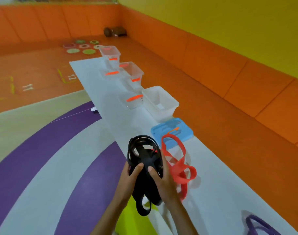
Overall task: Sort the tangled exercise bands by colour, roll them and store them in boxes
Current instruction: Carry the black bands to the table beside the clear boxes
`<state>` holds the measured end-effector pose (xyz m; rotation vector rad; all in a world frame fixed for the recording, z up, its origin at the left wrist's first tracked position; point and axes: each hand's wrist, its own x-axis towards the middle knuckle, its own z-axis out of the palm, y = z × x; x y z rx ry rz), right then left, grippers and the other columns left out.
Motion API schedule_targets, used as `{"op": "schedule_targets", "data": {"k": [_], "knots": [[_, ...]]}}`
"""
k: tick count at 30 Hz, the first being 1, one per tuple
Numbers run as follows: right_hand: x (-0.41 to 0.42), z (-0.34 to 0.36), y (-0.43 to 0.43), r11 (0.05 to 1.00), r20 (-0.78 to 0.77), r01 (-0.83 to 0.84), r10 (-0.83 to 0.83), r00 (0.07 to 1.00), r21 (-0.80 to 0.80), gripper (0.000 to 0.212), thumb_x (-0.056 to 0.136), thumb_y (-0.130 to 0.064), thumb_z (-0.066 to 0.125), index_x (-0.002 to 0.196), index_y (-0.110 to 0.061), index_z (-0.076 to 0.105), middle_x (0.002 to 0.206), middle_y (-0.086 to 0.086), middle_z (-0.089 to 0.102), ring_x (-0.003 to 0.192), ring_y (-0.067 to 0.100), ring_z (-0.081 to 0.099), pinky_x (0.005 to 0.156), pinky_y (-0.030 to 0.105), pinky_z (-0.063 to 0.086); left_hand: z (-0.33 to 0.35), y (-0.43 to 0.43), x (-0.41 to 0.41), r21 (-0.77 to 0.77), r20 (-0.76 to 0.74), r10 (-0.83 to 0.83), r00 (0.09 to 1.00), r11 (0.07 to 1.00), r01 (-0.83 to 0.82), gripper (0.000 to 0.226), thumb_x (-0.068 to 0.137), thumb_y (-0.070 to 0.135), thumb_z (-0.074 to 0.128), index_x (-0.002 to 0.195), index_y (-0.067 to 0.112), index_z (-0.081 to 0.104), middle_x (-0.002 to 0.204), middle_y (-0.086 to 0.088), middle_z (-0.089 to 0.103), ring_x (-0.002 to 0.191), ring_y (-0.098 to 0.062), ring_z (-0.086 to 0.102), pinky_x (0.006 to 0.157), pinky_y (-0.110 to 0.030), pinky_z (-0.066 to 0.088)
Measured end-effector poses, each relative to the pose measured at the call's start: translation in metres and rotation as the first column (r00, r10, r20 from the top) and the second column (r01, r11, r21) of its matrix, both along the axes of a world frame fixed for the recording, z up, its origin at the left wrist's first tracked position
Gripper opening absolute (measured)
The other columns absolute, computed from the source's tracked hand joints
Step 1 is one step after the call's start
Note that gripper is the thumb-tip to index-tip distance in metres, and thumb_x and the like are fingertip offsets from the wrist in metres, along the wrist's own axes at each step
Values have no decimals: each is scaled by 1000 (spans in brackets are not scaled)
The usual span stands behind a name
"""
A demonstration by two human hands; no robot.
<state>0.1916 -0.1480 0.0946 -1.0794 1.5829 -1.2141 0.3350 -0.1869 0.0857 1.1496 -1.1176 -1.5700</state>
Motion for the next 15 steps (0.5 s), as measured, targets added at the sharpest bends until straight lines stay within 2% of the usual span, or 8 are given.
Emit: {"op": "schedule_targets", "data": {"k": [4,8,10,13,15], "knots": [[65,0,-60,999,32,-45,44,999,29,82,85,-70,69,155,-57,28,152,-27,50,143,-2,46,120,44,40,4,-54,68,18,-40,26,999,1000,-25,55,88,49,76,140,36,62,133,5,74,122,-17,72,96,-27,60],[115,1,-119,994,0,-103,103,995,22,89,82,-78,67,157,-55,25,152,-32,47,143,-6,43,119,34,39,5,-104,123,43,-50,73,996,997,-71,62,86,51,78,143,35,59,134,5,73,125,-18,70,106,-45,56],[134,-3,-149,992,-15,-122,122,992,28,91,79,-81,65,157,-57,24,149,-38,47,140,-10,44,114,22,40,3,-129,146,52,-35,85,996,995,-83,62,86,52,77,143,35,59,134,7,73,125,-17,70,109,-48,54],[159,-12,-199,988,-27,-148,149,988,51,83,83,-75,65,154,-62,24,141,-43,50,132,-15,49,99,4,41,-3,-173,172,62,-14,122,992,991,-121,62,85,54,77,142,37,59,132,9,74,124,-14,70,108,-46,54],[175,-19,-236,984,0,-166,166,986,66,80,85,-67,66,154,-61,24,140,-44,50,131,-15,50,96,2,41,-8,-207,186,78,7,150,989,986,-150,62,83,55,77,140,40,60,131,11,74,123,-12,70,108,-45,55]]}}
